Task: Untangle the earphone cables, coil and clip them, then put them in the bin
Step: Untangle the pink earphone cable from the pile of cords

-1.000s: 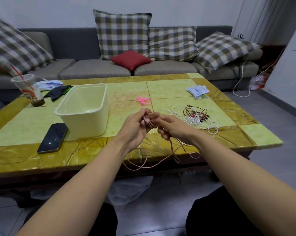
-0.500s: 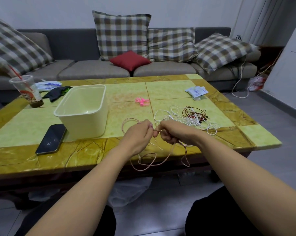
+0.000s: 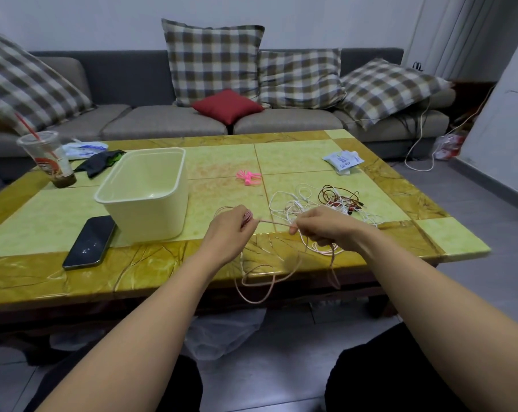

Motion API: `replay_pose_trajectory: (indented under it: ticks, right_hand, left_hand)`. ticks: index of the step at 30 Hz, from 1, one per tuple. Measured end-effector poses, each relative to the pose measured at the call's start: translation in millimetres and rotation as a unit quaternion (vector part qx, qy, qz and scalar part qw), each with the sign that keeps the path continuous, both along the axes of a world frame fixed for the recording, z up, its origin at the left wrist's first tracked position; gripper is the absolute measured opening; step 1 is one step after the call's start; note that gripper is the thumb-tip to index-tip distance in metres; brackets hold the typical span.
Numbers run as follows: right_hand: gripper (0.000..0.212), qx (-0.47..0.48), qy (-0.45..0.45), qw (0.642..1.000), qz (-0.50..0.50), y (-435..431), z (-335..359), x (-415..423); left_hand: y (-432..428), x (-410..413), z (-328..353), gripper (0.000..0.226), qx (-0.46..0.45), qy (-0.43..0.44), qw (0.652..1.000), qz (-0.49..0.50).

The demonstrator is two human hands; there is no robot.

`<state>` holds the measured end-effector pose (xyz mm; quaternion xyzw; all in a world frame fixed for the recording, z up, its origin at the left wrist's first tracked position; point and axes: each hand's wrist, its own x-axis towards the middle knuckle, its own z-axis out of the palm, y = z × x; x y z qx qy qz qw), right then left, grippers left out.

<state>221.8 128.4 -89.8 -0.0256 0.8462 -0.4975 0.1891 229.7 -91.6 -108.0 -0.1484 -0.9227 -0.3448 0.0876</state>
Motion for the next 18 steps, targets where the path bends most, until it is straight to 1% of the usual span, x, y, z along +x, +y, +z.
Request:
replay_pose_trajectory:
  ticks: [2,3,6,9,10,11,12,13,14,15,16,17,18]
  right_hand:
    - [0.025,0.100,-0.036,0.994,0.038,3,-5,3]
    - [0.026,0.156,-0.062,0.984,0.064,3,-9,3]
    - [0.021,0.285,-0.160,0.932,0.159,-4,-22,7]
    - [0.012,0.356,-0.245,0.862,0.263,-17,-32,12]
    - [0.011,0.368,-0.252,0.847,0.289,-20,-33,14]
    - [0.017,0.374,-0.241,0.842,0.305,-22,-32,13]
    - [0.022,0.373,-0.216,0.848,0.309,-22,-30,13]
    - [0.027,0.360,-0.175,0.867,0.297,-22,-26,12]
    - [0.036,0.335,-0.128,0.893,0.270,-20,-20,10]
    - [0.044,0.291,-0.085,0.924,0.234,-18,-14,8]
    - [0.053,0.226,-0.056,0.953,0.193,-16,-7,7]
    - [0.058,0.150,-0.033,0.976,0.152,-15,-1,7]
    - [0.060,0.078,-0.013,0.990,0.113,-16,4,6]
  left_hand:
    - [2,0,1,0.033,0.017,0.022,0.999,0.043]
    - [3,0,3,0.034,0.035,0.030,0.996,0.070]
    - [4,-1,7,0.038,0.109,0.033,0.984,0.134]
    - [0,-10,6,0.037,0.194,0.007,0.966,0.171]
    - [-1,-11,6,0.036,0.213,-0.001,0.963,0.166]
    - [-1,-11,7,0.036,0.221,-0.006,0.963,0.154]
    - [-1,-9,8,0.036,0.221,-0.009,0.966,0.137]
    - [-1,-7,9,0.036,0.215,-0.011,0.969,0.121]
    - [0,-5,10,0.035,0.208,-0.011,0.972,0.107]
    - [0,-4,10,0.034,0.202,-0.011,0.975,0.093]
    - [1,-3,10,0.034,0.197,-0.013,0.977,0.077]
    - [2,-3,10,0.034,0.192,-0.013,0.979,0.061]
    - [3,-2,10,0.035,0.184,-0.012,0.981,0.051]
